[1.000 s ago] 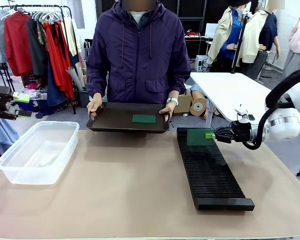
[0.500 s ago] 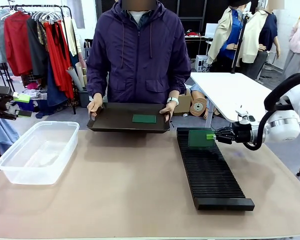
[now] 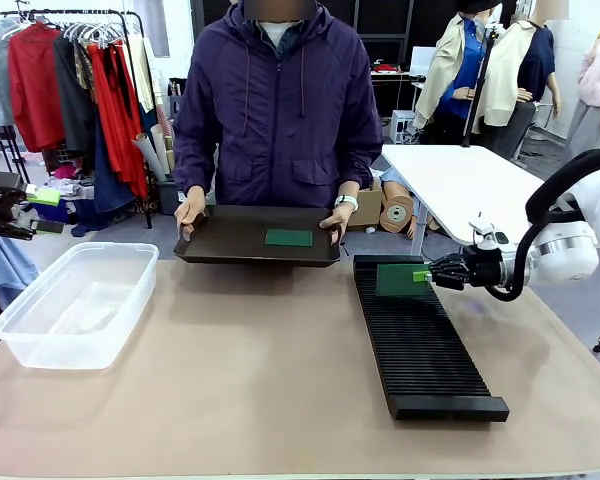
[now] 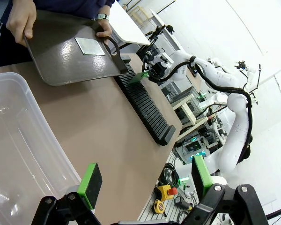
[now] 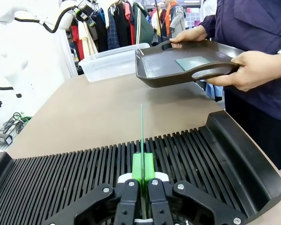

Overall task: Sort PCBs into racks and boxes based on the side picked up.
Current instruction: If the short side of the Blank PCB is picked up, insert it into the PCB Rack ; if the long side is picked up, place it in the Organizing box.

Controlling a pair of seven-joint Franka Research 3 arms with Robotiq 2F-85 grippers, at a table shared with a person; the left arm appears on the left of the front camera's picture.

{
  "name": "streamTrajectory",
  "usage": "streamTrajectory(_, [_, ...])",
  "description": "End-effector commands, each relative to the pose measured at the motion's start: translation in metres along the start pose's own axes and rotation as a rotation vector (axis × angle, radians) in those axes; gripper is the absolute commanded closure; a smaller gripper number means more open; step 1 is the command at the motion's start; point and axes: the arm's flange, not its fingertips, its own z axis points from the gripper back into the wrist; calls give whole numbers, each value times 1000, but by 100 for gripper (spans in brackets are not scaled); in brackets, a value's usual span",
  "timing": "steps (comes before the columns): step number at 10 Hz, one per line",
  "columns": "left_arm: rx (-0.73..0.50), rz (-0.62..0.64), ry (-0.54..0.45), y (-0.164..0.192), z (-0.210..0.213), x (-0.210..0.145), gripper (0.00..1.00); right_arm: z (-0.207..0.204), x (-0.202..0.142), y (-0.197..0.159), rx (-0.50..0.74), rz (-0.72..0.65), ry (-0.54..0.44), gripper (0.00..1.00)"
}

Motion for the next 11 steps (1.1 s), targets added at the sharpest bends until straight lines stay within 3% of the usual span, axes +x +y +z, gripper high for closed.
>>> streamTrajectory(1, [-1,-3,-3,-1,1,1,0,1,5,-7,26,-19,-1,100])
streamTrajectory(8, [-1,-3,-3,-1,1,1,0,-9,-6,-17,20,-29,79,100])
streamTrajectory(11, [-1,-3,-3,-1,1,1,0,-9,-9,-21,-25,-24,52,100])
